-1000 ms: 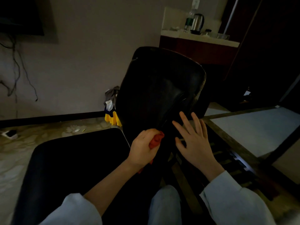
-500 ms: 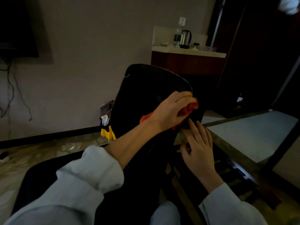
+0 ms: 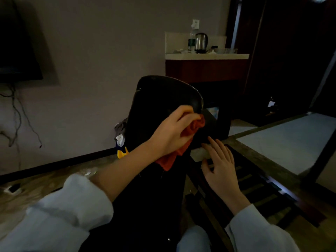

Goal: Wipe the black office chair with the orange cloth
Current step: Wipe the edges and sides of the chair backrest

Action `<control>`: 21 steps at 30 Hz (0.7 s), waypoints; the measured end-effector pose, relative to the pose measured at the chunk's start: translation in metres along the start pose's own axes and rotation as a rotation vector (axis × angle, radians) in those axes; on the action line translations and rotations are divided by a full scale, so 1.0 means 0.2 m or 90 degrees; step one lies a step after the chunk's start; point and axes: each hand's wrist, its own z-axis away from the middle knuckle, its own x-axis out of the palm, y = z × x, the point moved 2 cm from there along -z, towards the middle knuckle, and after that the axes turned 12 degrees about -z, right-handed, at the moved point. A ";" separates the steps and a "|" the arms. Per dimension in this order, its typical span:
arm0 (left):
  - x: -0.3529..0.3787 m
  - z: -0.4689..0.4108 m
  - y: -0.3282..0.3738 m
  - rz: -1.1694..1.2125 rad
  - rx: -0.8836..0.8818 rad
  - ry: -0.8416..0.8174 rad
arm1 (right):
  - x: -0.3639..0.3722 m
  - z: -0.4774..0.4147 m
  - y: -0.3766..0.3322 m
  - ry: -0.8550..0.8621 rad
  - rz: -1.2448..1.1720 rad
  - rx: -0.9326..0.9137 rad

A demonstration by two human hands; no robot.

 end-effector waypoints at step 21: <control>-0.05 0.43 0.12 -0.031 0.009 -0.096 | 0.11 0.09 -0.14 -0.287 -0.469 0.208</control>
